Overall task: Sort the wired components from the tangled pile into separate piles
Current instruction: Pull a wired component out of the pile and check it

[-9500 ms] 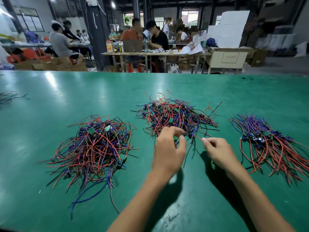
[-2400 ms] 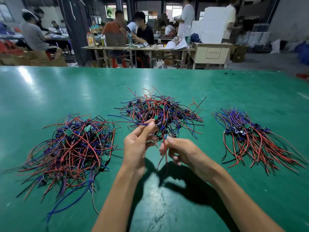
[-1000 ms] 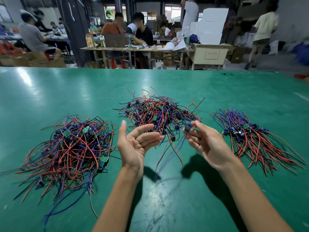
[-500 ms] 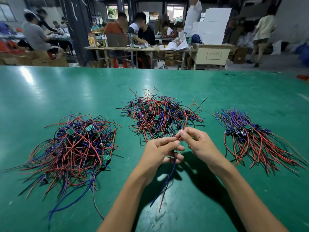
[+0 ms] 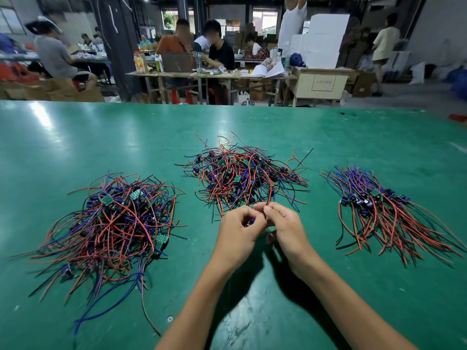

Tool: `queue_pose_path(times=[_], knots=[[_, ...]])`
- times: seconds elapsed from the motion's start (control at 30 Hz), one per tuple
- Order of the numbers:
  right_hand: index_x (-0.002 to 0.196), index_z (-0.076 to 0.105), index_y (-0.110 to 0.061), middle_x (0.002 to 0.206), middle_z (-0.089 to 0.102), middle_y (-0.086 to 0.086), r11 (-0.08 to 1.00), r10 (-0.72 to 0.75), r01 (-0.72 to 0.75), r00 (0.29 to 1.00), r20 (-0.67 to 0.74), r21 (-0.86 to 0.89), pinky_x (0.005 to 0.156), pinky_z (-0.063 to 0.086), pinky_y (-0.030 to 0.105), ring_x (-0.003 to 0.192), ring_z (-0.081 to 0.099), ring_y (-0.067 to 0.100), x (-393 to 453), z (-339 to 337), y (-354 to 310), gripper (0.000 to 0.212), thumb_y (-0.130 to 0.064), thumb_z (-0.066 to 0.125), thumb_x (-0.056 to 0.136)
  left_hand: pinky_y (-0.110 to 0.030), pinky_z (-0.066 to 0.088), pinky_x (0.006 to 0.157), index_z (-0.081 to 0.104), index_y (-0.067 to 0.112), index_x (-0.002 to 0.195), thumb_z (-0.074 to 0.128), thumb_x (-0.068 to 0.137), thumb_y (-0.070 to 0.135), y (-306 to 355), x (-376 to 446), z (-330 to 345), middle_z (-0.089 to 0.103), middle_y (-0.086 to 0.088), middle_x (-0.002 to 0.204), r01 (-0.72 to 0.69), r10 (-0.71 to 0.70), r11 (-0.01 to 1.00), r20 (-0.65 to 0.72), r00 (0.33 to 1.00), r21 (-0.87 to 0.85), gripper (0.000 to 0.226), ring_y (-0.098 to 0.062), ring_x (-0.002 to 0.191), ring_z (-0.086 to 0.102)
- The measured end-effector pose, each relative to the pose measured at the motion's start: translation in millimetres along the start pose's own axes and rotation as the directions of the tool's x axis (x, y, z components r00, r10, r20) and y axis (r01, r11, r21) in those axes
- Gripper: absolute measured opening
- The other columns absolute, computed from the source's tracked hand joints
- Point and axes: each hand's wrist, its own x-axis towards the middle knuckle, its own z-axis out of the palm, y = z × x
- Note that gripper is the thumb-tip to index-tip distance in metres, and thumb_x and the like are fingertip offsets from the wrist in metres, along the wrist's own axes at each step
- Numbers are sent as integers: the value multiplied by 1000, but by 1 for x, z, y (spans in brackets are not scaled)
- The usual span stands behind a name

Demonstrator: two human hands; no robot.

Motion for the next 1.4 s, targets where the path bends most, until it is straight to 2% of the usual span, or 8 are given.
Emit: queue_pose_path(times=[0.13,0.33,0.5,0.73,0.83,0.93,1.17,1.4], knots=[[93,67,-11,90,72,1,995,57,-47,992,-110,90,35,33,19,48,47,8,8,-11,-6,27,-8,43,104,-13,35,48,65,15,68,65,92,2,-1,-1,1,63,7,54,15,-11,999,124,992,-29,27,2,45,46],[92,70,-16,93,76,-6,977,140,-88,952,-273,195,38,35,20,59,45,10,17,-34,-13,27,-12,45,102,-17,30,48,59,16,68,62,96,5,0,-4,3,61,9,53,35,-38,999,284,958,16,31,-2,46,39],[97,69,-21,91,77,-7,864,278,-165,944,-177,476,42,41,19,58,47,8,15,-40,-10,23,-22,47,104,-15,27,41,63,13,73,62,98,8,6,-8,2,58,6,54,87,-73,996,306,949,-31,25,-3,39,34],[100,80,-22,96,77,2,999,29,-26,979,199,-20,55,50,19,74,66,11,10,-40,-13,29,-45,69,85,-15,22,38,72,5,94,58,102,21,7,-3,-12,64,4,64,182,-150,972,207,967,-146,23,-9,42,32],[95,82,-20,93,78,5,998,-50,54,988,143,-24,62,55,21,78,72,13,9,-42,-16,28,-42,72,81,-16,26,39,68,7,105,43,108,30,7,1,-14,69,-3,71,277,-244,945,189,951,-172,34,-10,43,40],[87,81,-15,82,77,4,998,-51,51,998,-21,44,62,56,19,71,72,12,13,-50,-17,29,-40,75,74,-19,31,46,61,15,119,42,108,15,3,4,-20,72,-2,72,300,-264,940,209,942,-161,22,-8,47,45],[102,75,-12,85,77,1,995,-1,7,999,-54,101,65,57,17,74,73,11,14,-55,-16,13,-18,65,97,-14,37,43,62,8,118,55,101,1,2,-1,-19,72,-6,81,136,-121,985,133,984,-108,20,-6,50,53],[109,72,-15,91,79,-1,972,-11,21,999,-43,233,71,57,15,80,73,6,14,-56,-18,16,-12,60,98,-14,50,70,72,19,95,77,84,0,2,-2,-18,75,10,83,-252,273,947,-90,958,199,23,1,75,68]])
